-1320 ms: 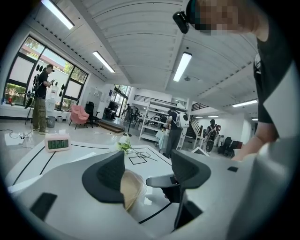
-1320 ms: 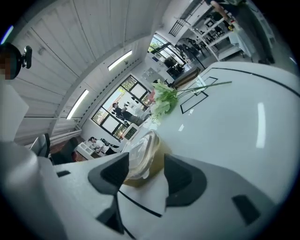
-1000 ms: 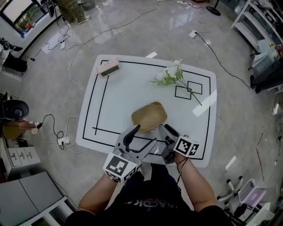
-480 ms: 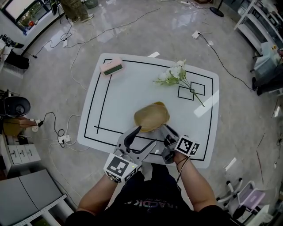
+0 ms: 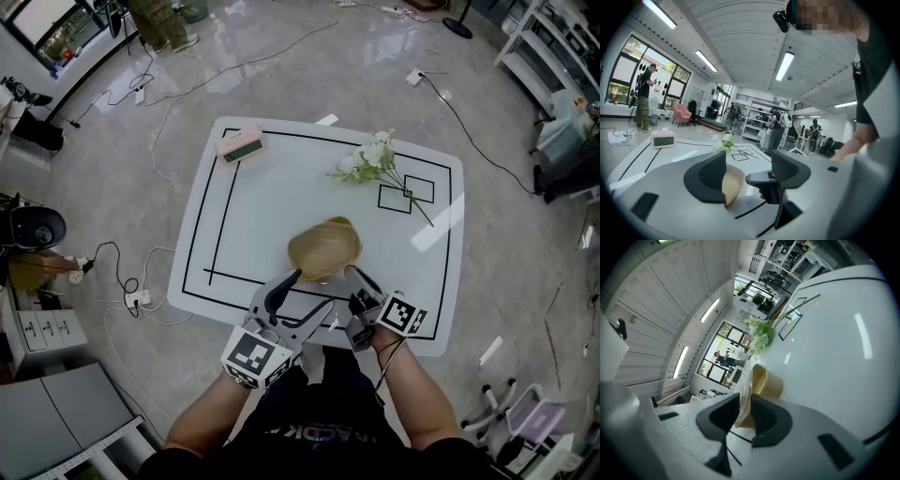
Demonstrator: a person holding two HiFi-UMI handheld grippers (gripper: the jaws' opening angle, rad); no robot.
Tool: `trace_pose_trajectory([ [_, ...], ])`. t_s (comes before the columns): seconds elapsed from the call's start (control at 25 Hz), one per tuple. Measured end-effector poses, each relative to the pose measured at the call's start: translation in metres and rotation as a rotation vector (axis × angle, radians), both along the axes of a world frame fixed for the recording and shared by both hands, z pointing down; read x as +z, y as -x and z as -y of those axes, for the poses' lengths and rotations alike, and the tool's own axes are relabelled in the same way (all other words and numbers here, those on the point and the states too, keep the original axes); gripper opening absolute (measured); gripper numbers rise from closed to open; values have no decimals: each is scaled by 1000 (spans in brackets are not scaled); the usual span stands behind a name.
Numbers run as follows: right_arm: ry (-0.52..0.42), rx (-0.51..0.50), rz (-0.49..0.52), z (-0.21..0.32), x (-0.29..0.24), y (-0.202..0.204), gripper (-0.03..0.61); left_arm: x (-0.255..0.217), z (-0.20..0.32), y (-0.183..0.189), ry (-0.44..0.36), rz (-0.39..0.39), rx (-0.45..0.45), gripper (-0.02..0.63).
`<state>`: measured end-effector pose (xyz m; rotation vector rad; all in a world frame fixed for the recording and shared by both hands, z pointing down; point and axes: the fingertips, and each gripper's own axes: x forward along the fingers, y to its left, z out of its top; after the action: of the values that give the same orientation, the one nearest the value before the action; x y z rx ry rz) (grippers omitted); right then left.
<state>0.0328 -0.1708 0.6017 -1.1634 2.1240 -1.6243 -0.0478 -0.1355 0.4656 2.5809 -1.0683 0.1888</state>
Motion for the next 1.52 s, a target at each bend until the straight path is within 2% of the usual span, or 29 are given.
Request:
trace_pose_trajectory([
  [0.4,-144,-33,7,-2,-44,11,41,-13,-8,13,-22,-4,-3,293],
  [0.72,-329,-80,-86,-4,-90,29,35,-26,-20,27,-64,-4,-2,254],
  [0.8,-379,-90,-124,-6,-105,32,35,-30,-23,31,-74,-4,1,238],
  [0.96,-498,-100,-214,-12,-137,38,35,-40,-31,40,-100,-7,1,162],
  [1.2,-624,-92,-304,-25,-182,45,35,-53,-44,57,-132,-9,-15,11],
  [1.52,-759,-45,-444,-59,-232,54,35,-67,-62,75,-156,-13,10,3],
])
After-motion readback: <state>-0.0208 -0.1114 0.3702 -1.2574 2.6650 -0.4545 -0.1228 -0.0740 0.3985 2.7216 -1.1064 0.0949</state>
